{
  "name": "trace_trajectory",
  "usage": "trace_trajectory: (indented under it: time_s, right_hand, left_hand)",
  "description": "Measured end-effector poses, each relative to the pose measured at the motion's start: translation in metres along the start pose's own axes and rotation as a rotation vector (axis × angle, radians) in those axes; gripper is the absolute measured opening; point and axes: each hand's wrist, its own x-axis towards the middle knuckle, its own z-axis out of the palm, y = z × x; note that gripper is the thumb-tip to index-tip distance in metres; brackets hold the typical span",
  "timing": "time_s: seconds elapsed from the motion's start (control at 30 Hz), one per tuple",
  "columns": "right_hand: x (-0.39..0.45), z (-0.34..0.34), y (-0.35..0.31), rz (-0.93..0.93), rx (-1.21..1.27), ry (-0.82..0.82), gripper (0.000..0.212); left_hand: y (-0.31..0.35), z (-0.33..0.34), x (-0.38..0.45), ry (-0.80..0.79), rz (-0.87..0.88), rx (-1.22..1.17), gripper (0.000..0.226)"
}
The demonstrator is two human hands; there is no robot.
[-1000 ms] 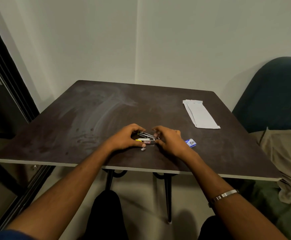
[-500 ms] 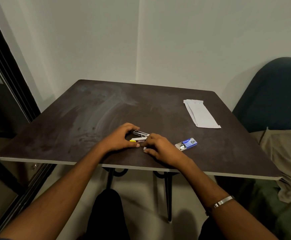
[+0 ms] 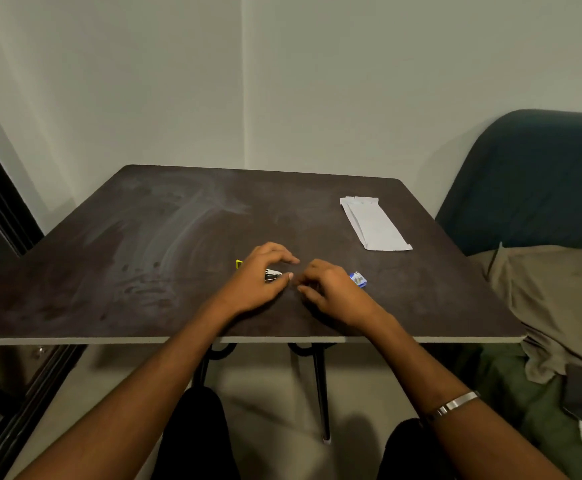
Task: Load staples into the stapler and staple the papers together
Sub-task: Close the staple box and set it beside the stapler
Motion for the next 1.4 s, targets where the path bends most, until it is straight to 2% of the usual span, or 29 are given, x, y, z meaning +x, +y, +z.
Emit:
trace_trajectory:
  time_s: [0.13, 0.27, 0.4, 0.57, 0.7, 1.27, 1.4]
  right_hand:
    - [-0.011, -0.019, 0.021, 0.068, 0.011, 0.081, 0.011]
    - [-0.020, -0.030, 0.043, 0.201, 0.061, 0.150, 0.007]
    - [-0.019, -0.032, 0.054, 0.214, -0.003, 0.100, 0.006]
    - [-0.017, -0.026, 0.059, 0.174, -0.003, 0.033, 0.006]
    - [-0.013, -0.024, 0.061, 0.127, 0.002, -0.017, 0.007]
    - [-0.018, -0.032, 0.074, 0.150, -0.005, -0.036, 0.024]
    - [-0.032, -0.042, 0.084, 0.195, -0.017, -0.074, 0.041]
  left_hand:
    - [0.025, 0.025, 0.003, 0.044, 0.032, -0.022, 0.025]
    - [0.036, 0.058, 0.000, 0.010, -0.077, 0.003, 0.035]
    - [0.037, 0.079, 0.003, 0.011, -0.184, 0.054, 0.043]
    - [0.036, 0.084, 0.007, 0.034, -0.208, 0.040, 0.033]
    - [0.033, 0.080, 0.007, 0.054, -0.227, -0.030, 0.038]
    - [0.032, 0.076, 0.004, 0.065, -0.289, -0.125, 0.048]
    - [0.031, 0.073, -0.001, 0.088, -0.273, -0.171, 0.043]
